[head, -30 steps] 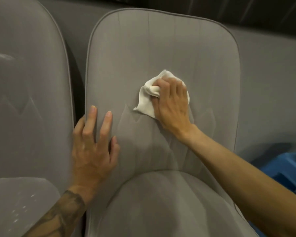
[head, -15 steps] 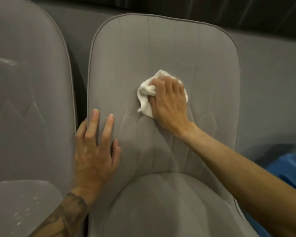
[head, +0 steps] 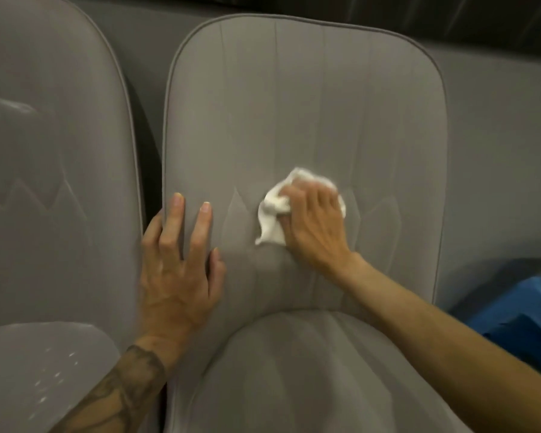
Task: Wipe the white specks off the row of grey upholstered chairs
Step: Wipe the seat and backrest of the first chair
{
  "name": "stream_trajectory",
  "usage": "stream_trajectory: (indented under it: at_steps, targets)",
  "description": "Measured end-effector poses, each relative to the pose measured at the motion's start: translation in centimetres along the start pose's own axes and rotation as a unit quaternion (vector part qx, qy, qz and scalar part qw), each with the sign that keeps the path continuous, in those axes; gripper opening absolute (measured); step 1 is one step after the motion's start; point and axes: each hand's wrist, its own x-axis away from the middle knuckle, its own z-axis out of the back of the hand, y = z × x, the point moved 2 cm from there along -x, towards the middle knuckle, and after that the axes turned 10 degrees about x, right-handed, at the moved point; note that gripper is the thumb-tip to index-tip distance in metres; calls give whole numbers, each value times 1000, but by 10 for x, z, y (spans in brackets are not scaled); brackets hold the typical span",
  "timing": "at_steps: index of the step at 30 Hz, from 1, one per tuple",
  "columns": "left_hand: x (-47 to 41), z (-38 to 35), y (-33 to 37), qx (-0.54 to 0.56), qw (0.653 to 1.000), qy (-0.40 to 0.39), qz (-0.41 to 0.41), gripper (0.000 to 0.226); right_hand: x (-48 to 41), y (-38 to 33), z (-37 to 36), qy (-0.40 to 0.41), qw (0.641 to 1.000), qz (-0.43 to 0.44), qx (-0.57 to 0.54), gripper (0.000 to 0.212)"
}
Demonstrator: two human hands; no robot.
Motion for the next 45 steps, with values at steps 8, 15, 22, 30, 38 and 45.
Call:
stream_trajectory:
  at_steps: [8, 15, 22, 30, 38, 45]
  targets:
    - [-1, 1, 1, -3, 1000, 2, 0, 61, -1, -14, -12, 63, 995, -80, -13, 32]
    - [-1, 2, 3, -3, 1000, -4, 3, 63, 101, -27, -24, -71, 966, 247, 3, 29]
    - [0, 1, 2, 0, 1000, -4, 7, 62, 64, -30, -30, 38, 997, 71, -18, 23]
    - [-1, 0, 1, 13, 1000, -3, 1, 61, 30, -10, -13, 28, 993, 112, -14, 28]
    - [-2, 0, 1, 11, 1000, -5, -3, 60, -78, -55, -1, 111, 977, -153, -95, 25]
    - [-2, 1, 1, 10, 1000, -16, 4, 62, -134, -36, 12, 123, 980, -148, -54, 20]
